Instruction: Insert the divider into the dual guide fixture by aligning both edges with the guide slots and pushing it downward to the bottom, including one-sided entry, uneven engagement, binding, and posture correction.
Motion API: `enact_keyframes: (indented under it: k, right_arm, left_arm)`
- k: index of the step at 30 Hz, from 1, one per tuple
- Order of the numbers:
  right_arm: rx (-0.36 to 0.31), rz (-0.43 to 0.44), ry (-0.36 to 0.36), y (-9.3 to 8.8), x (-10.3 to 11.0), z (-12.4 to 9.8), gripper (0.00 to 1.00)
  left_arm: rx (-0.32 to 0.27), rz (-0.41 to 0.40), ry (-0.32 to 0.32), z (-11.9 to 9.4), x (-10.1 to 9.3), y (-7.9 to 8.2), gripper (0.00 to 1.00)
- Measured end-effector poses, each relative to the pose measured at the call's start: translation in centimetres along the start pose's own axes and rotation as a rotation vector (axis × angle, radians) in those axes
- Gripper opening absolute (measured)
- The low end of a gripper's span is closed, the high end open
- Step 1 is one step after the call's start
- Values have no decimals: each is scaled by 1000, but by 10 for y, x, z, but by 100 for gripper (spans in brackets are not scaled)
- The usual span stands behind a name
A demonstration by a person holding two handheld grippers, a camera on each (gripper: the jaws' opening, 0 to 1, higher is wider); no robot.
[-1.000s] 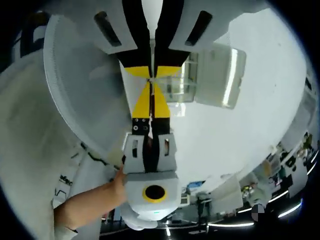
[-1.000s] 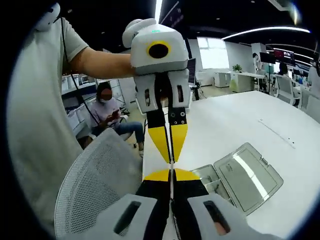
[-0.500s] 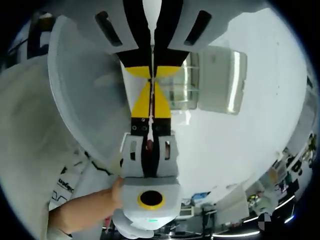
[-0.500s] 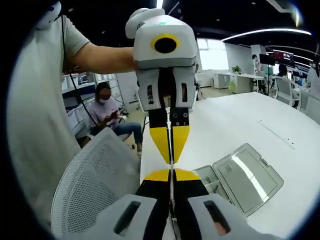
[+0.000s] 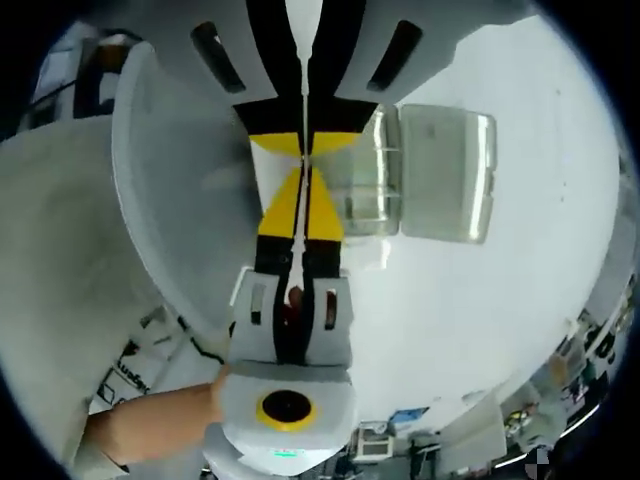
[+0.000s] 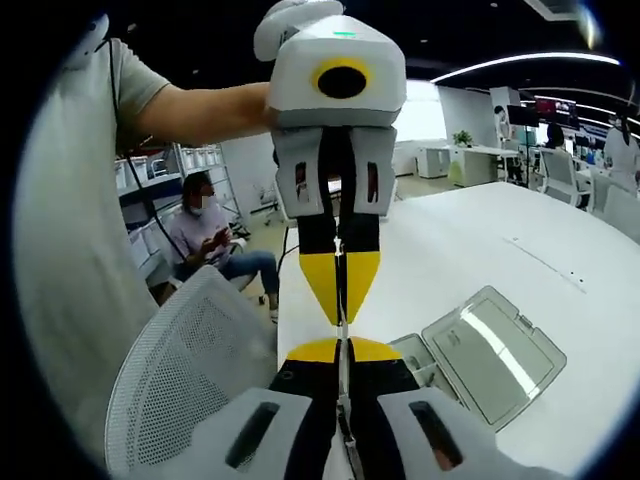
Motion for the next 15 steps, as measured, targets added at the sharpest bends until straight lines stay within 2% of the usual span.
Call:
enact_keyframes:
  k: [5,8,15]
  right_arm:
    - [16,-16,11,-2,2,0,0]
    - [23,-28,29,-3,5,2,0]
    - [27,-40,31,-3,6,3,0]
  left_arm:
    - [46,-2,-33,4,0,3,0]
    - [94,19,-59,6,-3,5,0]
    - [128,4,-76,7,-1,6,0]
Point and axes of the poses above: the point that each gripper's makers call its tool centre point, and the gripper's own axes: z roughly forward along the fingers, x roughly to its left, y roughly out of its top, the point moved 10 cm from there along -z, roughly backward along the fingers, and after that the axes turned 10 degrees about -x, right-handed, at the moved point
